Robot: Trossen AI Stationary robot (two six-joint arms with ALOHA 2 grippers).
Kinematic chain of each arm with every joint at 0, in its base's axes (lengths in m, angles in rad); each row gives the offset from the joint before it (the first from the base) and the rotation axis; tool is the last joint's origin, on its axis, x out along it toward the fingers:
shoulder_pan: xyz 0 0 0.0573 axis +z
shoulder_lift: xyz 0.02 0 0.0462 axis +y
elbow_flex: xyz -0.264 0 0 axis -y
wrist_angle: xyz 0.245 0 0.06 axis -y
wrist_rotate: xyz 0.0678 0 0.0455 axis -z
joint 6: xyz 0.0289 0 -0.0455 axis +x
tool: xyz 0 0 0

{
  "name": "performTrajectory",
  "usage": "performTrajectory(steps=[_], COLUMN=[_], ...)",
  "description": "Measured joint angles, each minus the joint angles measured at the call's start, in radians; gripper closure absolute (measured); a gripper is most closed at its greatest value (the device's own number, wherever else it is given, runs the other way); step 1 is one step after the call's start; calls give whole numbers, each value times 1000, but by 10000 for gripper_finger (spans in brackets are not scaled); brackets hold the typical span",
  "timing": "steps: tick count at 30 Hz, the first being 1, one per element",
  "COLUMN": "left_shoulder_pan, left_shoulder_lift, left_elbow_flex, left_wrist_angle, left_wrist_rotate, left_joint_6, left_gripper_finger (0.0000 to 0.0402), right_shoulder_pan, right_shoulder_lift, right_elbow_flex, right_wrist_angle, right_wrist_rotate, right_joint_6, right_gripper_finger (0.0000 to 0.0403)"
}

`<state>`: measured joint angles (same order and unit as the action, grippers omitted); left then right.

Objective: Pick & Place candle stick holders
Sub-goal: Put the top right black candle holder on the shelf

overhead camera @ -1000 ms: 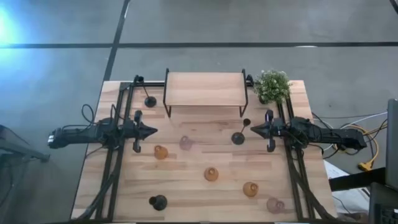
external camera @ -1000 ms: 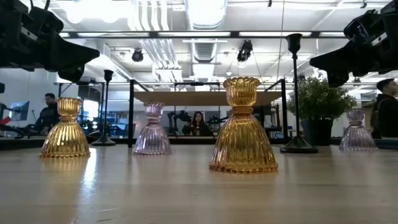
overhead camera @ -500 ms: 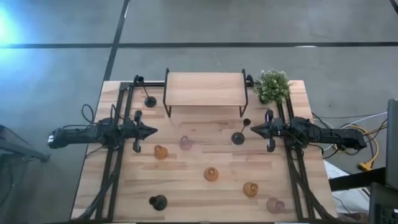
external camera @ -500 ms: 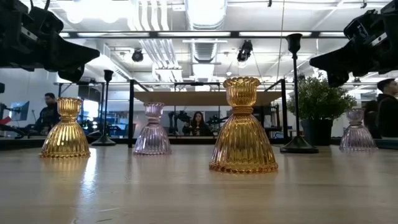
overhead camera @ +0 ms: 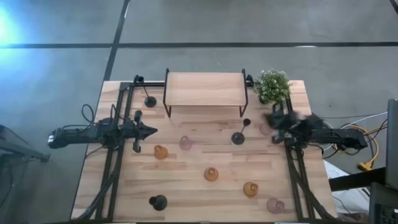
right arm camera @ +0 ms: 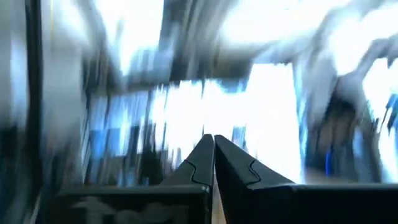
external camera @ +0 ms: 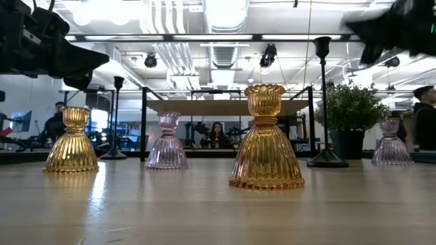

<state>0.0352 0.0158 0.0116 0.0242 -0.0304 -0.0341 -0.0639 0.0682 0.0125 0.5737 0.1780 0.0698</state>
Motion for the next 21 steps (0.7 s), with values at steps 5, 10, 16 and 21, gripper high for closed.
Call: performTrajectory(steps=[5,10,16,21], left_shoulder_pan=[0,0,0,0], left_shoulder_lift=[0,0,0,0], left_elbow_flex=[0,0,0,0], left_wrist_angle=[0,0,-1,-1], left_wrist_rotate=[0,0,0,0], left_joint_6=[0,0,0,0], left_gripper_finger=[388,388,388,387], right_shoulder_pan=[0,0,0,0], right_shoulder_lift=[51,106,281,459], right_elbow_flex=[102,411,850,1162], right_wrist_angle=[601,382,-294,-856], right_wrist_rotate=[-71,-232,-181,-81], right_joint_6=[-215,-354,-450,-345], right_gripper_finger=[394,394,394,394])
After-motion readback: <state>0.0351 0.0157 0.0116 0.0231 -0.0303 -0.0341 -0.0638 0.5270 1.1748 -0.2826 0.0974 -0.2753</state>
